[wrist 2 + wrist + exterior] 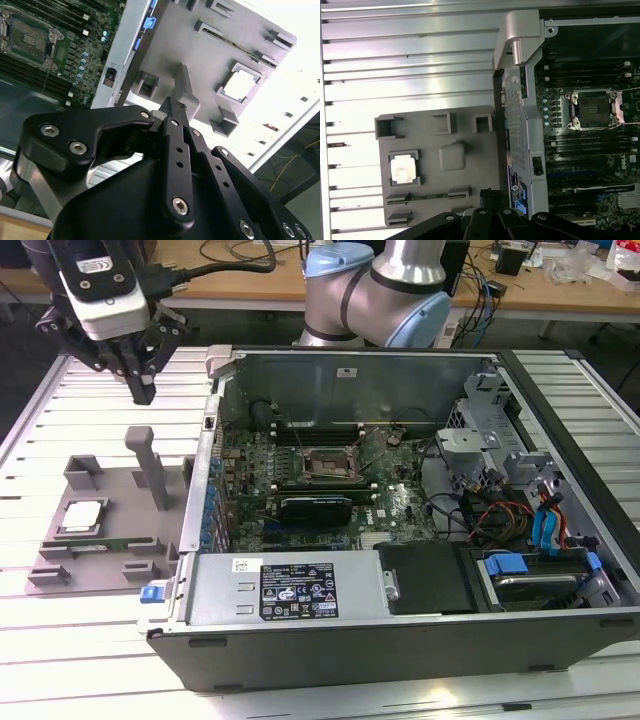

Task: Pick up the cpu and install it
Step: 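Reach for the cpu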

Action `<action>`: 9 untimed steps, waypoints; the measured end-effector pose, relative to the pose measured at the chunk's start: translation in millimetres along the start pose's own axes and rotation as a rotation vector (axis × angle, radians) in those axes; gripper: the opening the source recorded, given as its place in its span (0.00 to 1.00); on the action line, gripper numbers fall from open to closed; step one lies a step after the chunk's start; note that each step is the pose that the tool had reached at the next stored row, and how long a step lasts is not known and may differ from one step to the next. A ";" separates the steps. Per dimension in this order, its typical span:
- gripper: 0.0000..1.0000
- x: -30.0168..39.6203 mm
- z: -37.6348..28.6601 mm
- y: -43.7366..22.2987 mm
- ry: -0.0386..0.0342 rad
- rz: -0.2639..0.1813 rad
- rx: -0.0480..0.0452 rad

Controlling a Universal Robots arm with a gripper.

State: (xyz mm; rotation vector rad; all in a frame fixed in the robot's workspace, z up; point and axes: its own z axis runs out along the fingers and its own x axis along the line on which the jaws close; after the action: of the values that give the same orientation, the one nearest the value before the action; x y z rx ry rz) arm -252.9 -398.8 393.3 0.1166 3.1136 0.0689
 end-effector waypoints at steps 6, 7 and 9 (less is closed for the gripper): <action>0.11 17.8 -0.5 -1.4 0.0000 0.000 0.0000; 0.11 19.5 -0.6 -1.4 0.0000 0.000 0.0001; 0.11 23.7 -0.6 -1.8 0.0000 0.000 0.0000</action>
State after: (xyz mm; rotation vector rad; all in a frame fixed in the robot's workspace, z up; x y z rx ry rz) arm -276.7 -398.8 393.3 0.1167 3.1135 0.0689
